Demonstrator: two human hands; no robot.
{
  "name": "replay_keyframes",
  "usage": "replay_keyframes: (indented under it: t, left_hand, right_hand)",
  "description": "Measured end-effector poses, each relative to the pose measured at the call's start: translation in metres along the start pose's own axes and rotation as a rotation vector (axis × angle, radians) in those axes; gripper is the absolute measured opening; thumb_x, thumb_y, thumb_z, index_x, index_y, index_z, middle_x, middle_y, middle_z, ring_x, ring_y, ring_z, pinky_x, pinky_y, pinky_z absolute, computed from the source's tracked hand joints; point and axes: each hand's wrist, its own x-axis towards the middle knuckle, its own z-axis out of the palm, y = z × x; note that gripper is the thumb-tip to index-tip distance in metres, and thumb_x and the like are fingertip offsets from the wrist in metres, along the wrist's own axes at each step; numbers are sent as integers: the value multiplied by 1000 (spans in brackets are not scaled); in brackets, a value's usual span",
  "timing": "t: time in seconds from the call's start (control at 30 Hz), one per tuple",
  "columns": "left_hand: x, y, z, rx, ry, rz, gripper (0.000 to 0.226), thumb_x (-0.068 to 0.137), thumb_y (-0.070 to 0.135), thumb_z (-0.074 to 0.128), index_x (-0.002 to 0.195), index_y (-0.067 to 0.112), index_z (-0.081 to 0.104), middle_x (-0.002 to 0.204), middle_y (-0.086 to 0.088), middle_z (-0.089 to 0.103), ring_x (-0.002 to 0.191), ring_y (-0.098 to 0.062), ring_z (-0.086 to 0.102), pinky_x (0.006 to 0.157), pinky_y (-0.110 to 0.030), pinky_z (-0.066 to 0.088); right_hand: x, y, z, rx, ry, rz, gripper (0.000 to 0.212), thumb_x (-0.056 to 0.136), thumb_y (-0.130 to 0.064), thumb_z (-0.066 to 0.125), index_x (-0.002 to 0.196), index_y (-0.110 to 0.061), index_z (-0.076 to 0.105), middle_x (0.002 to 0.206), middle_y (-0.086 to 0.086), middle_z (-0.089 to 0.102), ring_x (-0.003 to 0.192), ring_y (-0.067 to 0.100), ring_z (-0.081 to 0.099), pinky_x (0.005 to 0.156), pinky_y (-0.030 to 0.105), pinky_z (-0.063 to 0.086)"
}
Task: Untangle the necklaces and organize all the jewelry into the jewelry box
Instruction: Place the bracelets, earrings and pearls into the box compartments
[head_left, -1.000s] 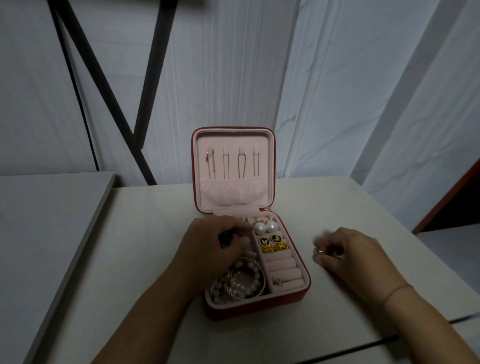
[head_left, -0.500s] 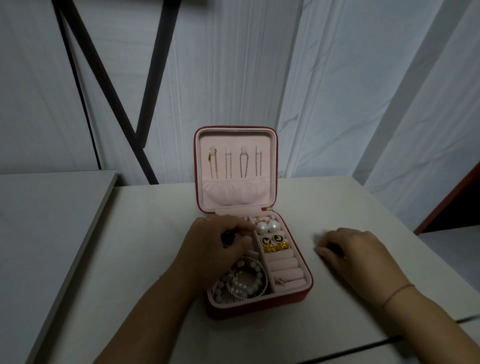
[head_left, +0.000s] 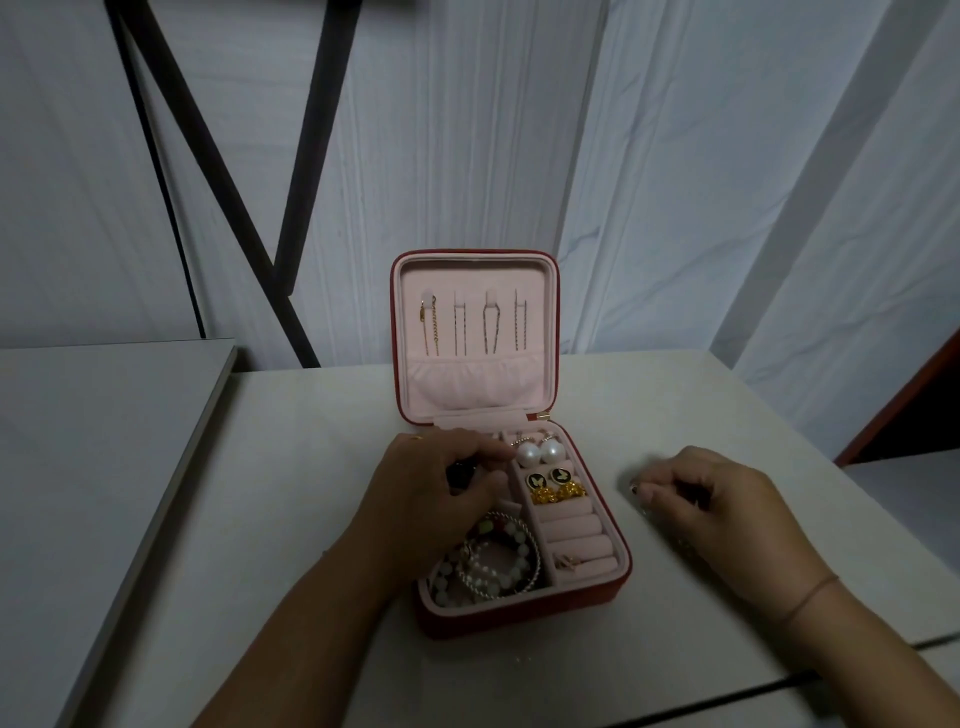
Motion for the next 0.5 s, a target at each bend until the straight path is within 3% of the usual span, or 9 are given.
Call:
replay_keyframes:
  t: [0.07,0.2,0.33,0.5]
  left_hand:
    - [0,0,0,4,-1,4,24,86,28,66,107,38,65,95,23,64,94,7,58,77,-3,41]
    - [0,0,0,4,3,-2,23,86,28,66,108,35,67,97,20,67,90,5,59,79,-10,43]
    - [0,0,0,-5,6,-2,23,85,27,67,107,35,67,96,20,67,90,5,59,79,-9,44]
    - [0,-1,1,3,3,-3,23,86,27,67,108,35,66,97,21,66,91,5,59,81,-14,46]
  right_hand:
    - [-1,3,2,-81,-10,-30,26,77,-13,77,74,-37,68,67,-7,61,75,7,57,63,10,40]
    - [-3,3,1,3,25,17,17,76,-13,78,75,-30,74,67,-4,64,71,11,58,62,15,43]
    - [-3,-6,-4,280,49,176,17,79,-8,74,74,-24,75,65,8,68,53,12,56,53,20,45]
    - [-7,-30,-11,589,-75,162,26,73,8,72,69,-18,76,73,7,74,64,10,65,63,12,51]
